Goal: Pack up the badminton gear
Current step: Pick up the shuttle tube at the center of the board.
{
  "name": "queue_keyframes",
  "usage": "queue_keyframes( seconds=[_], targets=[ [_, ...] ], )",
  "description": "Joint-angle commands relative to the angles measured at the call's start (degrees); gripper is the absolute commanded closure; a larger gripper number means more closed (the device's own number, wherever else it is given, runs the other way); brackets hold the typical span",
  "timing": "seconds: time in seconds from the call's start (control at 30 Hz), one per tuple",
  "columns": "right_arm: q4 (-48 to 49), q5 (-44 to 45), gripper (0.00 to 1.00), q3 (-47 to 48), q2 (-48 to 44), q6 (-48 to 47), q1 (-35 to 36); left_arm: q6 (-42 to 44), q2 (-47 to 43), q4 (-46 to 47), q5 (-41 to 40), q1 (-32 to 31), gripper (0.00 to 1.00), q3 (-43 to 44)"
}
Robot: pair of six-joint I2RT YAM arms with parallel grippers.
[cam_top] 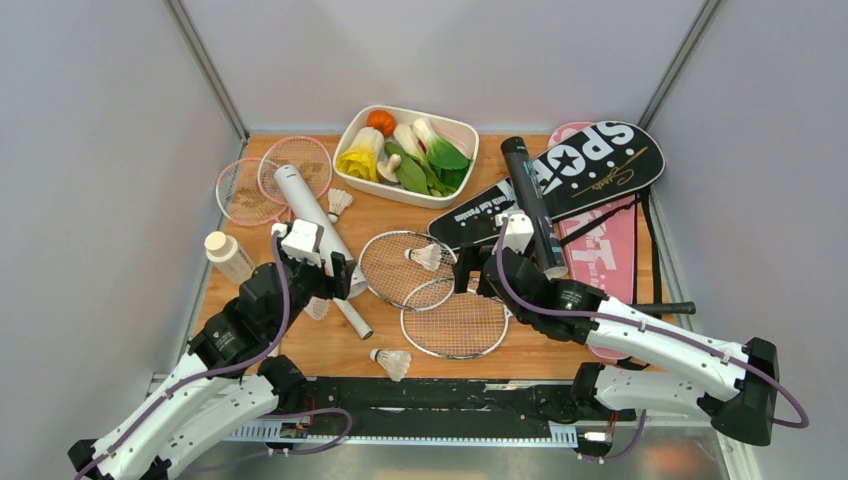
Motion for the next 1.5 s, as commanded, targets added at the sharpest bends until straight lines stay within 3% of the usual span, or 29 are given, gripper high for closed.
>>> queue_keyframes(
  seconds=[0.0,0.1,0.23,0.3,0.37,0.57,0.67,0.8,1.1,1.47],
  targets=[
    [1.99,2.72,0.0,1.9,-0.87,0.77,0.42,0.89,0.1,1.76,-0.62,-0.19,0.16,-0.08],
    [2.38,8.05,0.0,2.34,0.62,-4.37,0.38,0.93,-0.17,1.86,-0.66,-0.26,0.16,-0.16],
    [2.96,23.77,0.0,3.27,3.73,-13.77,0.04,0.97,-0.38,1.82,-0.48,-0.19,0.16,-0.07],
    [3.88,27.21,0.0,4.88,6.35,-17.88,-2.37,0.89,-0.53,1.72,-0.28,-0.2,0.16,0.0],
    [5.1,23.69,0.0,7.28,9.43,-21.52,-7.42,0.73,-0.8,1.63,-0.1,-0.2,0.16,0.01],
    [6.06,1.47,0.04,14.33,19.39,-29.67,-27.95,0.57,-2.07,1.75,0.78,-0.27,0.16,-0.21],
    [5.01,-14.28,0.06,17.55,23.83,-31.55,-36.76,0.58,-2.54,1.86,2.07,-0.21,0.16,-0.37],
    [2.12,-21.32,0.02,22.95,31.57,-32.95,-43.66,0.71,-2.43,1.91,3.24,-0.24,0.17,-0.33],
    [-2.61,-23.86,0.0,33.06,47.53,-38.44,-48.47,0.78,-2.41,1.99,3.83,-0.22,0.17,-0.42],
    [-3.01,-22.75,0.01,36.62,56.53,-42.44,-49.82,1.03,-1.89,2.02,3.68,-0.21,0.17,-0.44]
  ],
)
